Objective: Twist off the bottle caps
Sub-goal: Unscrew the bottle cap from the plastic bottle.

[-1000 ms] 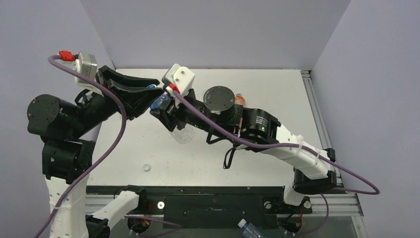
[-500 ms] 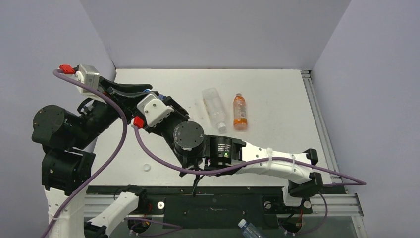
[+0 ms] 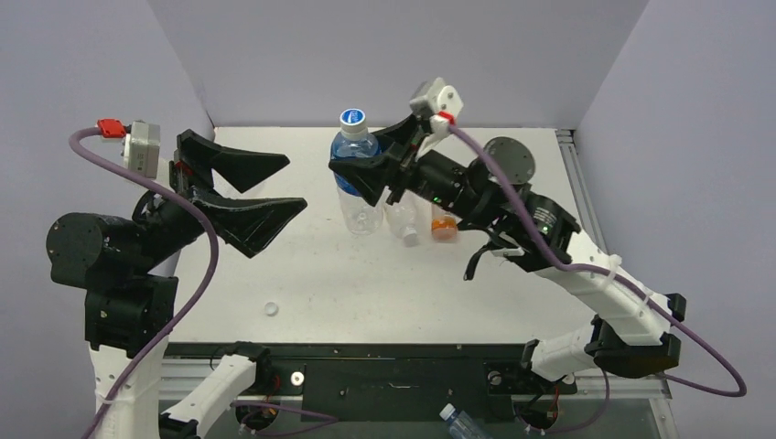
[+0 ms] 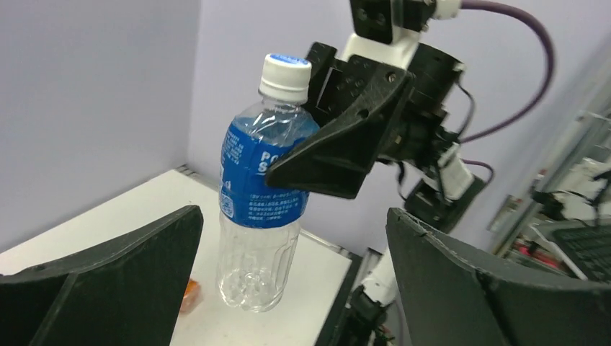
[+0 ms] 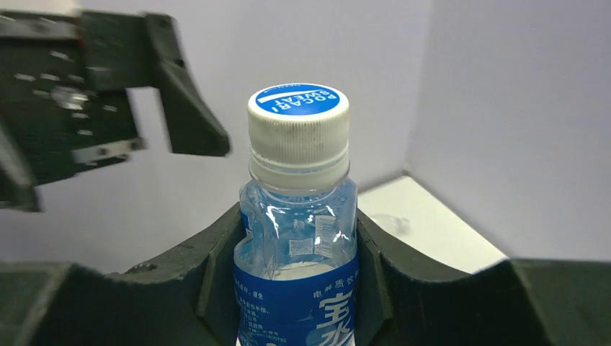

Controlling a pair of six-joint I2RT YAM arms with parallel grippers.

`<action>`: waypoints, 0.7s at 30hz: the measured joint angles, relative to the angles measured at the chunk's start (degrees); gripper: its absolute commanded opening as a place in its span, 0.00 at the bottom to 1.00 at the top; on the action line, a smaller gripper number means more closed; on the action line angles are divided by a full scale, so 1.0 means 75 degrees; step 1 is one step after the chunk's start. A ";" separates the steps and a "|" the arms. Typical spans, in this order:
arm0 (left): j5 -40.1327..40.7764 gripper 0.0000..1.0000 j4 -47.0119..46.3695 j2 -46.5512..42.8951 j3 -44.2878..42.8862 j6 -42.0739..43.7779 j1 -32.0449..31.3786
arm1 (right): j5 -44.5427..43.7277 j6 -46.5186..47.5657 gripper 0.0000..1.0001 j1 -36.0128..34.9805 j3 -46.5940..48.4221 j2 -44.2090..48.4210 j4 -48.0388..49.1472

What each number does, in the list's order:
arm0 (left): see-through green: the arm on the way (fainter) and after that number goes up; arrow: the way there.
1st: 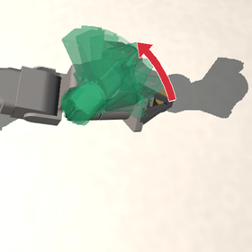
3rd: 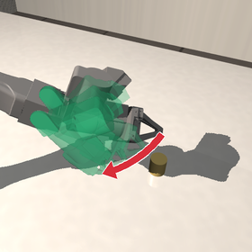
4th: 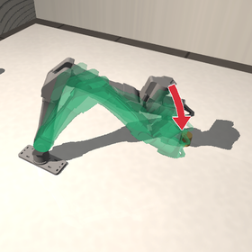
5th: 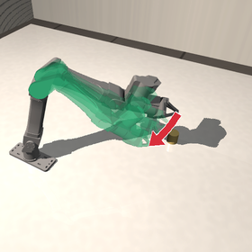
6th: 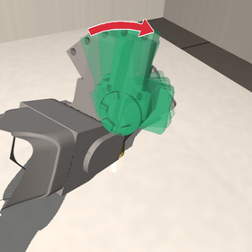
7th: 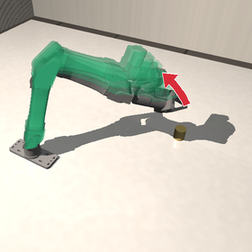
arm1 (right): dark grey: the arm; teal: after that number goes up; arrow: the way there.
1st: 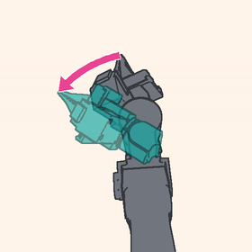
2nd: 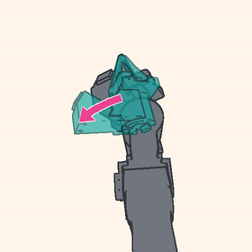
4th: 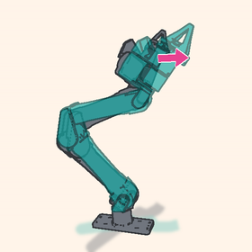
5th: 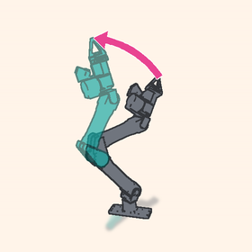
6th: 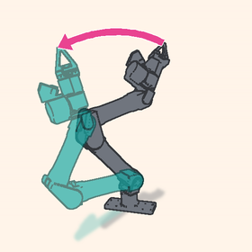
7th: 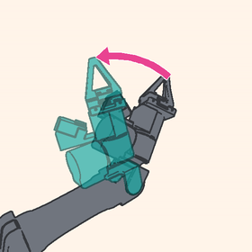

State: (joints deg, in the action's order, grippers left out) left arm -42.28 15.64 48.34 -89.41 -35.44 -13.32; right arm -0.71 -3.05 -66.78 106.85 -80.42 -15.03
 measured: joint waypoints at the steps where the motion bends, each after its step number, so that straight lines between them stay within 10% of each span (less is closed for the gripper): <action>1: -0.0181 0.96 -0.0248 0.0026 0.0000 -0.0306 0.0000 | 0.0790 -0.0376 0.00 0.0350 -0.0029 0.0187 0.0041; 11: -0.1542 0.97 -0.1722 0.0542 -0.0388 -0.2285 0.0006 | 0.5931 -0.2463 0.00 0.0659 0.0012 -0.0020 0.0629; 21: -0.2209 0.87 -0.2183 0.0577 -0.0472 -0.2745 0.0006 | 0.7102 -0.3042 0.00 0.0641 0.1285 -0.1434 0.0350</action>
State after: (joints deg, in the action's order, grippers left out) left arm -58.85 -0.73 52.66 -92.95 -56.03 -13.28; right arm 52.56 -25.87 -61.98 116.49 -91.18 -12.40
